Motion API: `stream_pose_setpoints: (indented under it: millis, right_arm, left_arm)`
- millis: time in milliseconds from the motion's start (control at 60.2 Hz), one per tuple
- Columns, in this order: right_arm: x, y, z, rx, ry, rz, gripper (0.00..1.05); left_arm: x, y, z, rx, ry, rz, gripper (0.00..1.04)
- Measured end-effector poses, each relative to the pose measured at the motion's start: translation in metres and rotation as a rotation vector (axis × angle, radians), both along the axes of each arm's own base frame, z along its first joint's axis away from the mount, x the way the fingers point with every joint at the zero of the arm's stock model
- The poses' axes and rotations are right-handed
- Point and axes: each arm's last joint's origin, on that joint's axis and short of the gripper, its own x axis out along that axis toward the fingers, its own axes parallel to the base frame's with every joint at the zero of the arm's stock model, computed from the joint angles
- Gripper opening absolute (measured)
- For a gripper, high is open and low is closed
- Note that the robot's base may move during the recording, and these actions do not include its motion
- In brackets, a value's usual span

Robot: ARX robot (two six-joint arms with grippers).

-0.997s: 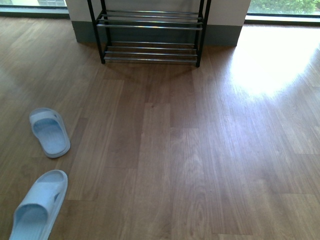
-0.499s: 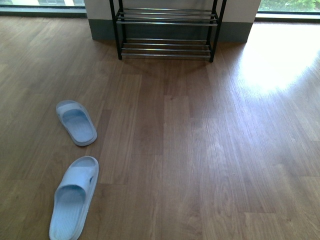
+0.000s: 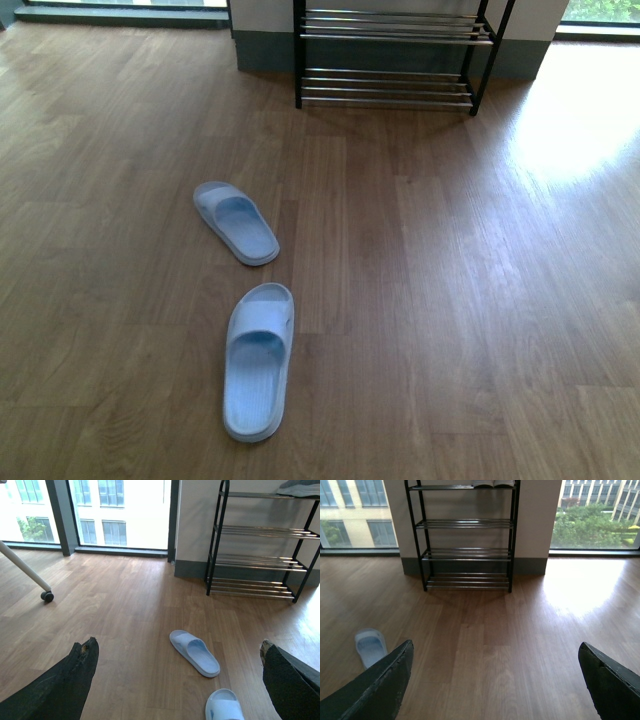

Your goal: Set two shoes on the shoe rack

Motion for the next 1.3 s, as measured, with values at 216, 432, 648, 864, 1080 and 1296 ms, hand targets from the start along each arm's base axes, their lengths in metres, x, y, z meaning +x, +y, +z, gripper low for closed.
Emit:
stream_pose_setpoints:
  millis: [216, 432, 648, 864, 1080, 1296]
  right_arm:
    - [0.0000, 0.0000, 0.0000, 0.000, 0.000, 0.000, 0.96]
    - [0.0001, -0.0001, -0.0001, 0.000, 0.002, -0.001, 0.96]
    - [0.0000, -0.0002, 0.0000, 0.000, 0.000, -0.005, 0.96]
    - [0.0000, -0.0002, 0.0000, 0.000, 0.000, -0.005, 0.96]
    - [0.0000, -0.0002, 0.0000, 0.000, 0.000, -0.005, 0.96]
    - [0.0000, 0.0000, 0.0000, 0.000, 0.000, 0.001, 0.96]
  left_arm:
    - [0.0000, 0.0001, 0.0000, 0.000, 0.000, 0.002, 0.95]
    - [0.0000, 0.0000, 0.0000, 0.000, 0.000, 0.001, 0.95]
    - [0.0000, 0.0000, 0.0000, 0.000, 0.000, -0.001, 0.95]
    - [0.0000, 0.0000, 0.0000, 0.000, 0.000, -0.001, 0.95]
    - [0.0000, 0.0000, 0.0000, 0.000, 0.000, -0.001, 0.95]
    - [0.0000, 0.0001, 0.0000, 0.000, 0.000, 0.003, 0.95]
